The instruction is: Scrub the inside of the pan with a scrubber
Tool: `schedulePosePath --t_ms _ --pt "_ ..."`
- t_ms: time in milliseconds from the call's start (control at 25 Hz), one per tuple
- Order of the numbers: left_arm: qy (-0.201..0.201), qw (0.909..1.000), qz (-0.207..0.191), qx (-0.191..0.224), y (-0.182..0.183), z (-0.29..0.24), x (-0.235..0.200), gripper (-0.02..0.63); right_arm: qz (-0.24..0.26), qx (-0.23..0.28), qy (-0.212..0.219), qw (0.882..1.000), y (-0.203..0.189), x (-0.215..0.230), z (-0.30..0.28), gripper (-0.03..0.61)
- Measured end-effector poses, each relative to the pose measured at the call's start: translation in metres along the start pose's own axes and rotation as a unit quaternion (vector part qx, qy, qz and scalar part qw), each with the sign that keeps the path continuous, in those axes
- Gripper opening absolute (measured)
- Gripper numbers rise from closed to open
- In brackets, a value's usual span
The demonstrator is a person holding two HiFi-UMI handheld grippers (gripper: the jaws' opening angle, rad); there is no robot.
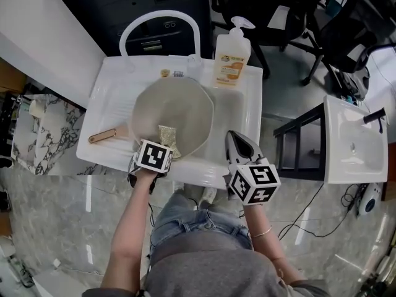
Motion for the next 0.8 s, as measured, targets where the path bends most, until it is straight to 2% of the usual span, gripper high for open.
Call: schedulePosePath --t_ms 160,320,520,800 --pt "0.029 0.9977 -0.057 -0.025 -0.003 -0.001 -0.015 0.067 0.001 -0.004 -0.004 1.0 -0.001 -0.008 -0.006 0.011" --pt "0.065 0.9906 -0.112 -0.043 -0.004 -0.002 -0.034 0.067 -0.001 -0.003 -0.01 1.0 0.0 -0.014 -0.013 0.011" --pt "0.083 0.9826 -0.16 -0.045 -0.002 -0.003 -0.051 0.067 -0.001 -0.005 -0.019 1.0 0.0 -0.023 -0.022 0.011" --pt "0.116 0.9656 -0.227 -0.05 0.01 -0.01 -0.069 0.067 -0.002 -0.005 -0.04 0.999 0.001 -0.031 -0.03 0.011"
Point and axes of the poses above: the fingertips, and each gripper's own axes: z backward along the fingers, x to its right, y out of its top, the point moved 8 cm from there along z, backward along the fingers, and after that the axes turned 1 degree about -z, right-handed, at the moved point
